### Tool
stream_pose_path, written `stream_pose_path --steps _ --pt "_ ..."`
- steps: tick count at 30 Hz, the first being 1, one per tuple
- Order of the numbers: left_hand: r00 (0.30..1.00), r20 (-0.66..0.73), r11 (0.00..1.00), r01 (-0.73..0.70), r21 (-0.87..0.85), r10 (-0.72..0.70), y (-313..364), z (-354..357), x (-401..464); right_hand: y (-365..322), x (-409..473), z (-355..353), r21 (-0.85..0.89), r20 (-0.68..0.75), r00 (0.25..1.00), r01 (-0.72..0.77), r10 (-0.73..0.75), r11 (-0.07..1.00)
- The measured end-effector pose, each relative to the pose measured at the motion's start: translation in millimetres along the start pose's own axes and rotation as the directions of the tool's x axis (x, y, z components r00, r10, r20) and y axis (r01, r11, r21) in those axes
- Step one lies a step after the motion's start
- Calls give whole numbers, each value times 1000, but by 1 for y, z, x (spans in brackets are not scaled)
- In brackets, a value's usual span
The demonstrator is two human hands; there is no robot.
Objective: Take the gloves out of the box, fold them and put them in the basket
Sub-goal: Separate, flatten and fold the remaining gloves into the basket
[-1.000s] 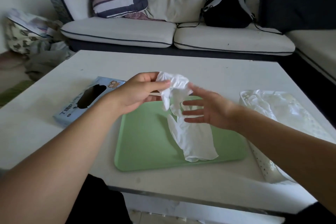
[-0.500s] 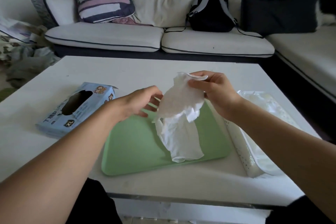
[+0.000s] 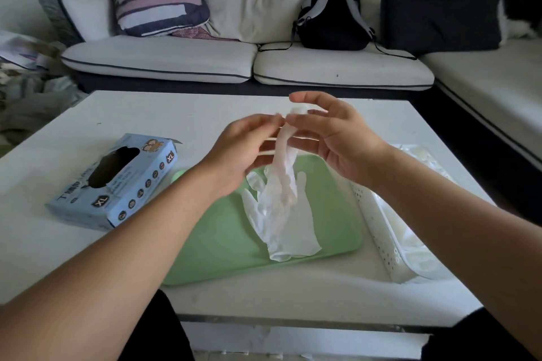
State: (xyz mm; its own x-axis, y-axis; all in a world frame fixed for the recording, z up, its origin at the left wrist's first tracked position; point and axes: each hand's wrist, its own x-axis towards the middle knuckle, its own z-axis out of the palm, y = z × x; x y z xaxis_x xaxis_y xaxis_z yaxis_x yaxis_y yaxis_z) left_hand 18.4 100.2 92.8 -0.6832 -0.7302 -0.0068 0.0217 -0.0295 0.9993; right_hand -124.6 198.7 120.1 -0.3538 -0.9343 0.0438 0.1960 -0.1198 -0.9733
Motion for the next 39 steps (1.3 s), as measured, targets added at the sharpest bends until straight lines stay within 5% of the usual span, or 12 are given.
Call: stream_pose_path --steps 3,5,9,13,19,23,25,28,31,33,36,39 --pt "980 192 989 73 -129 -47 6 0 -7 -9 -5 -1 75 144 989 -46 35 996" --pt "990 139 999 -6 -48 13 3 1 -9 -15 -5 -4 25 160 987 -37 32 999" --pt "999 27 996 36 -87 -34 -1 2 -7 -10 4 -22 -427 -92 985 96 -149 899" --pt "982 135 980 147 -134 -129 5 -3 -11 8 -4 -34 -285 117 959 -218 260 933" --pt "908 311 958 241 157 -279 10 -29 -16 16 -7 -39 -253 185 907 -328 378 910" --pt "922 169 891 269 365 -348 -1 -33 -10 28 -4 -37 -388 166 870 -375 464 842" --pt "968 38 887 210 412 -247 -12 -30 1 33 5 -34 -420 70 922 -320 382 849" --pt "990 -105 937 -52 347 94 -17 -29 21 28 21 -27 -405 -69 997 -65 40 912" --pt "891 -120 831 -351 431 439 -2 -29 32 8 31 -25 -509 -37 929 300 -369 807" --pt "830 -74 748 -455 483 553 0 -32 32 4 32 -27 -599 41 879 401 -474 693" --pt "873 48 679 -411 609 485 -21 -36 27 30 29 -34 -764 79 922 300 -380 571" --pt "948 226 551 -314 773 222 -54 -38 19 72 20 -43 -920 106 985 150 -139 361"
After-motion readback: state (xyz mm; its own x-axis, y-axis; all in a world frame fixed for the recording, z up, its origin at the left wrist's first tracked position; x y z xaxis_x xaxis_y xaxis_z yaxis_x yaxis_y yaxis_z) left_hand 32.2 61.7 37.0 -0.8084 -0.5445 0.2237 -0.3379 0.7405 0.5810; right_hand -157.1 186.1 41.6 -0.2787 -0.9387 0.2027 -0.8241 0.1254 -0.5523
